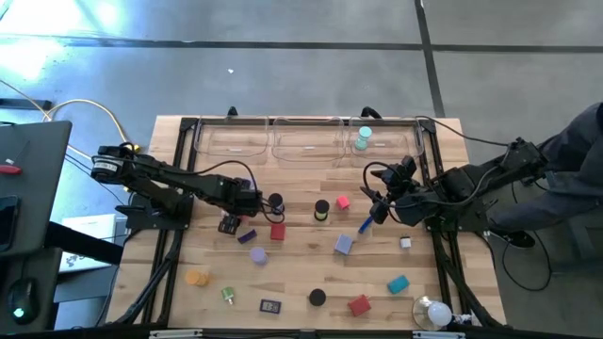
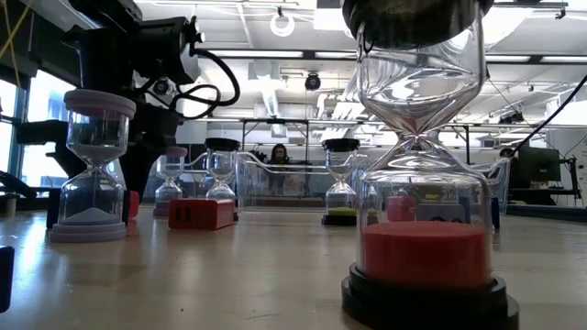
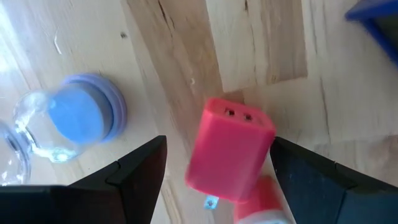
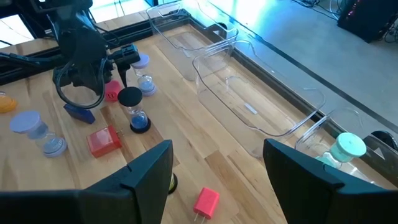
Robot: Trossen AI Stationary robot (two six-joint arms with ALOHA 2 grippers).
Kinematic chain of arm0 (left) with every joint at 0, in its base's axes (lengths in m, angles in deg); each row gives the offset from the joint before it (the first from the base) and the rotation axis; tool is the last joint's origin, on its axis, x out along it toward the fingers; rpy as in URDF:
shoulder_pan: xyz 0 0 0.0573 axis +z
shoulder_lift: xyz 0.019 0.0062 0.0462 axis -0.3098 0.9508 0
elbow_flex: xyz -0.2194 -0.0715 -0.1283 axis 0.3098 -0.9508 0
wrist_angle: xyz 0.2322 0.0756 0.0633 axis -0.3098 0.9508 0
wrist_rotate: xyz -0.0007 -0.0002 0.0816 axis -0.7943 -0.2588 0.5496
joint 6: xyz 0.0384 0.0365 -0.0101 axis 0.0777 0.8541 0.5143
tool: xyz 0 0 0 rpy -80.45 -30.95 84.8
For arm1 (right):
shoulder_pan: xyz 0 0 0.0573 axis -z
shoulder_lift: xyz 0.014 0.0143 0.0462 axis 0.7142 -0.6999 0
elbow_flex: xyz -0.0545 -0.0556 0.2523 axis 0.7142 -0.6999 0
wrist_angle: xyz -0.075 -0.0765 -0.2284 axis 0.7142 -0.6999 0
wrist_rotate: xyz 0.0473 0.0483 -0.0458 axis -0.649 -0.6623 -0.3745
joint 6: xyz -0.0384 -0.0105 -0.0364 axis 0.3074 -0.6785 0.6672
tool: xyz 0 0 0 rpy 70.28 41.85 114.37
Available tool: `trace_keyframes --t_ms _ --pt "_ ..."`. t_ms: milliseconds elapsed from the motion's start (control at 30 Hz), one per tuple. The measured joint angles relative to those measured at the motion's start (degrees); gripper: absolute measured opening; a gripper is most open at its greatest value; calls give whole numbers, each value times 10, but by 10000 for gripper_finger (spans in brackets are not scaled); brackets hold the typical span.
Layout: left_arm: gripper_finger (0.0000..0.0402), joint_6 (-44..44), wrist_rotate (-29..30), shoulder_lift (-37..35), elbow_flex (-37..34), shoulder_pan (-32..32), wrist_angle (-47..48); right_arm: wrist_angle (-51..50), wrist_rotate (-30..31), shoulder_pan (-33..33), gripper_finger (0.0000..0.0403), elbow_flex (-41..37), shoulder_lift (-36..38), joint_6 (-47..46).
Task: Pick & Place Office items
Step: Put the left pink charger adapter into the left transparent bin
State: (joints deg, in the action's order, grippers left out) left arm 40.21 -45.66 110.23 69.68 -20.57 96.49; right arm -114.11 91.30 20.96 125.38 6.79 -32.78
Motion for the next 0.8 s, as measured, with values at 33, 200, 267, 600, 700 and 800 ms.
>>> trace_keyframes --t_ms 33,200,267,600,700,800 --pt "275 0 0 0 0 0 -1 0 -2 0 239 0 0 0" --pt "274 0 0 0 0 0 -1 0 -9 0 239 0 0 0" --pt "271 1 -1 0 0 0 -1 0 -10 0 239 0 0 0" --pt "237 -3 0 0 -11 -2 -14 0 -10 0 239 0 0 0" --pt "218 -1 1 0 -11 -8 -15 0 -10 0 239 0 0 0" --pt "194 3 2 0 -11 -15 -14 2 -10 0 239 0 0 0"
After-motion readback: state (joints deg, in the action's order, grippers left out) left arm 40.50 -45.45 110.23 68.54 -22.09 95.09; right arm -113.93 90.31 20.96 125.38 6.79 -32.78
